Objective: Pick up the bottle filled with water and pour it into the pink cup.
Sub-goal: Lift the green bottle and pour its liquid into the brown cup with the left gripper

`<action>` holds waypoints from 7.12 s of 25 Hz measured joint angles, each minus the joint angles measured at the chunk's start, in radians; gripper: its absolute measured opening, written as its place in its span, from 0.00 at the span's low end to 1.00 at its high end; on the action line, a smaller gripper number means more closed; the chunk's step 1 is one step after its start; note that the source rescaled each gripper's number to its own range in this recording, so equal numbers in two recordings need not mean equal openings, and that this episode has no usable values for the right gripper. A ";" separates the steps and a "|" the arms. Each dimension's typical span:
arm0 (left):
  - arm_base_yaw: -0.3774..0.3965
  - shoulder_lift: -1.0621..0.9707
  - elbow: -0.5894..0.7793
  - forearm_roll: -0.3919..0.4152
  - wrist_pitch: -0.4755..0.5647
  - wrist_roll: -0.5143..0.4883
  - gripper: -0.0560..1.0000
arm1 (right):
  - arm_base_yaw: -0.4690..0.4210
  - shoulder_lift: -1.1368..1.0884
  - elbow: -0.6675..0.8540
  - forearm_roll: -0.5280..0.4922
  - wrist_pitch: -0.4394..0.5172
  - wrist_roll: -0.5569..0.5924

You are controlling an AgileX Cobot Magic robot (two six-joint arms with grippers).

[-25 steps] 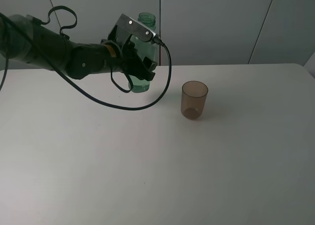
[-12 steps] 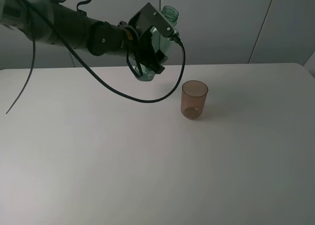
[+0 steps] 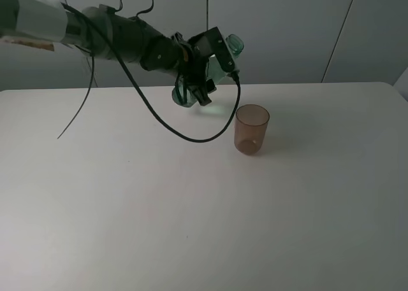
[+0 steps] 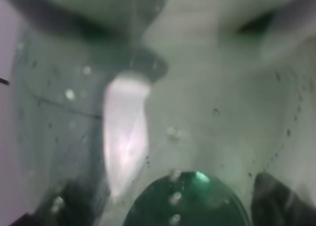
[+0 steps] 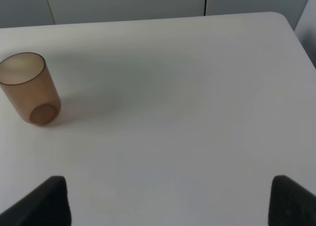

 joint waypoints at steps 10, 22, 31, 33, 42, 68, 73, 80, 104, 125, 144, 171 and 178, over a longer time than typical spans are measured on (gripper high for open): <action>-0.021 0.049 -0.095 0.543 0.102 -0.353 0.07 | 0.000 0.000 0.000 0.000 0.000 0.000; -0.049 0.056 -0.102 0.746 0.053 -0.398 0.07 | 0.000 0.000 0.000 0.000 0.000 0.000; -0.058 0.056 -0.102 0.884 0.040 -0.459 0.07 | 0.000 0.000 0.000 0.000 0.000 0.000; -0.058 0.056 -0.102 0.925 0.040 -0.489 0.07 | 0.000 0.000 0.000 0.000 0.000 0.000; -0.058 0.056 -0.102 1.046 -0.001 -0.543 0.06 | 0.000 0.000 0.000 0.000 0.000 0.000; -0.081 0.056 -0.102 1.359 -0.015 -0.600 0.06 | 0.000 0.000 0.000 0.000 0.000 0.000; -0.081 0.056 -0.102 1.389 -0.065 -0.600 0.06 | 0.000 0.000 0.000 0.000 0.000 0.000; -0.069 0.056 -0.102 1.424 -0.148 -0.600 0.06 | 0.000 0.000 0.000 0.000 0.000 0.000; -0.027 0.056 -0.102 1.433 -0.200 -0.479 0.06 | 0.000 0.000 0.000 0.000 0.000 0.000; -0.028 0.056 -0.102 1.436 -0.175 -0.416 0.06 | 0.000 0.000 0.000 0.000 0.000 0.000; -0.054 0.056 -0.102 1.405 -0.122 -0.316 0.06 | 0.000 0.000 0.000 0.000 0.000 0.000; -0.080 0.056 -0.102 1.428 -0.057 -0.302 0.06 | 0.000 0.000 0.000 0.000 0.000 0.000; -0.081 0.056 -0.102 1.428 -0.057 -0.306 0.06 | 0.000 0.000 0.000 0.000 0.000 0.000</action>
